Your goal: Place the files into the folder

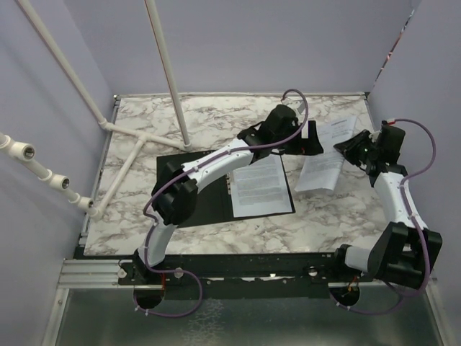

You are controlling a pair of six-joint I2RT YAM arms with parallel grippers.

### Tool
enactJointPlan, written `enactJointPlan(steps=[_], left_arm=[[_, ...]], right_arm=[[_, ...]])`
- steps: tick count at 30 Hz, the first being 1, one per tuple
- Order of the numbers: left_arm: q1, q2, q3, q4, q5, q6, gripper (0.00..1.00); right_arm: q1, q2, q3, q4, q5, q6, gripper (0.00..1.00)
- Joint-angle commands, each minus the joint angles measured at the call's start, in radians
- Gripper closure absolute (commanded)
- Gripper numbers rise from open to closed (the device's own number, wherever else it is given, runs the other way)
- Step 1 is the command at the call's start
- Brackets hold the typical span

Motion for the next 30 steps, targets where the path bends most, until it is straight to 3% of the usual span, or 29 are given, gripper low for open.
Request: enactJointPlan(steps=[1,12,18,23,30], left_arm=[[-0.006,-0.096,-0.077,-0.008,-0.02,0.011,0.05],[0.056,-0.364,-0.391,0.025,-0.069,-0.005,0.03],[0.154,-0.565,-0.704,0.268,0.031,-0.095,0.01],[0.245,-0.686,-0.948,0.574,0.171,-0.242,0.01],[0.258,-0.782,-1.026,0.69,0.256,-0.284,0.01]], right_arm=[[0.004,-0.082,0.024,-0.05,-0.103,-0.024,0.76],[0.023,-0.237,-0.03,0.082,-0.407,0.068,0.76],[0.076,-0.282,-0.086,0.259,-0.503,0.238,0.76],[0.234,-0.295,-0.106,0.371,-0.459,0.341,0.76],[0.397,-0.261,-0.076,0.42,-0.365,0.373,0.76]])
